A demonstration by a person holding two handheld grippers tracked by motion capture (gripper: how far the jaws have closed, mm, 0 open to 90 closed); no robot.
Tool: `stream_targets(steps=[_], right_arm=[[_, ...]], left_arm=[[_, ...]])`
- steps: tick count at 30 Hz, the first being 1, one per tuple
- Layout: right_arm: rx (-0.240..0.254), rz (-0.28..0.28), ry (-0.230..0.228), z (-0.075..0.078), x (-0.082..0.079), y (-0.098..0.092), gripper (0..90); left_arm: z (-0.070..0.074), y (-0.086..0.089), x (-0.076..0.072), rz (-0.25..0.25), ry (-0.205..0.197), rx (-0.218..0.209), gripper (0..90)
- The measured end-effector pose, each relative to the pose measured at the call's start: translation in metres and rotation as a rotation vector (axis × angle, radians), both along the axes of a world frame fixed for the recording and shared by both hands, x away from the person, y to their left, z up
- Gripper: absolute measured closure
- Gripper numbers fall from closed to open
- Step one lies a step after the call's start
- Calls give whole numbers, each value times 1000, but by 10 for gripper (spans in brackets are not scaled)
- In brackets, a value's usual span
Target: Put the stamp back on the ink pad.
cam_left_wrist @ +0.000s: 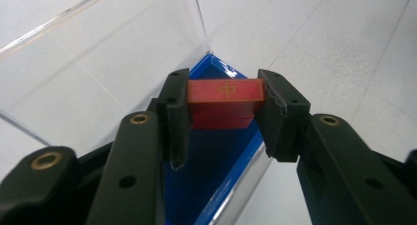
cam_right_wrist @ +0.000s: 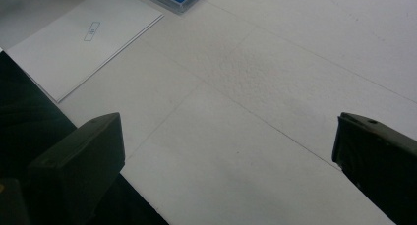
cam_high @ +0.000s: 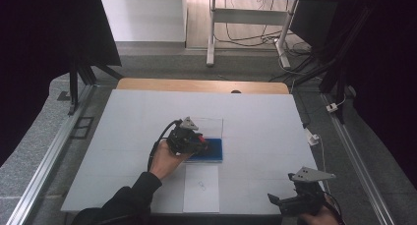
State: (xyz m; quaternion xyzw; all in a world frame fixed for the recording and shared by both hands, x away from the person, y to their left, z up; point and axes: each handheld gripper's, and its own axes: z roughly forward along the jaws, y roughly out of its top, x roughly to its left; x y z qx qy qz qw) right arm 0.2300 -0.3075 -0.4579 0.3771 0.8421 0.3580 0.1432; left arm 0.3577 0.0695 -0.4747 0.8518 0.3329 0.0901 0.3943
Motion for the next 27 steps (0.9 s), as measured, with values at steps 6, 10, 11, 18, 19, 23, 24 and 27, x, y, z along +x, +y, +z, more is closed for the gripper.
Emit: stream_targets(steps=[6, 10, 11, 18, 19, 23, 24, 27], right_arm=[[-8, 6, -1, 0, 0, 1, 0], [-2, 4, -1, 0, 0, 0, 0], [-2, 5, -1, 0, 0, 0, 0], [-4, 7, -4, 0, -1, 0, 0], [-4, 7, -4, 0, -1, 0, 0], [-4, 6, -4, 0, -1, 0, 0], [-4, 6, -4, 0, -1, -1, 0], [-5, 6, -5, 0, -2, -1, 0]], left_arm=[[-9, -2, 3, 8, -4, 24, 584], [-15, -4, 3, 9, -10, 39, 584], [-16, -5, 3, 9, -13, 42, 584], [-22, -9, 3, 15, -27, 58, 583], [-24, -10, 3, 16, -27, 62, 583], [-28, -12, 4, 20, -23, 86, 583], [-28, -12, 4, 21, -24, 87, 583], [-28, -12, 5, 21, -19, 93, 583]])
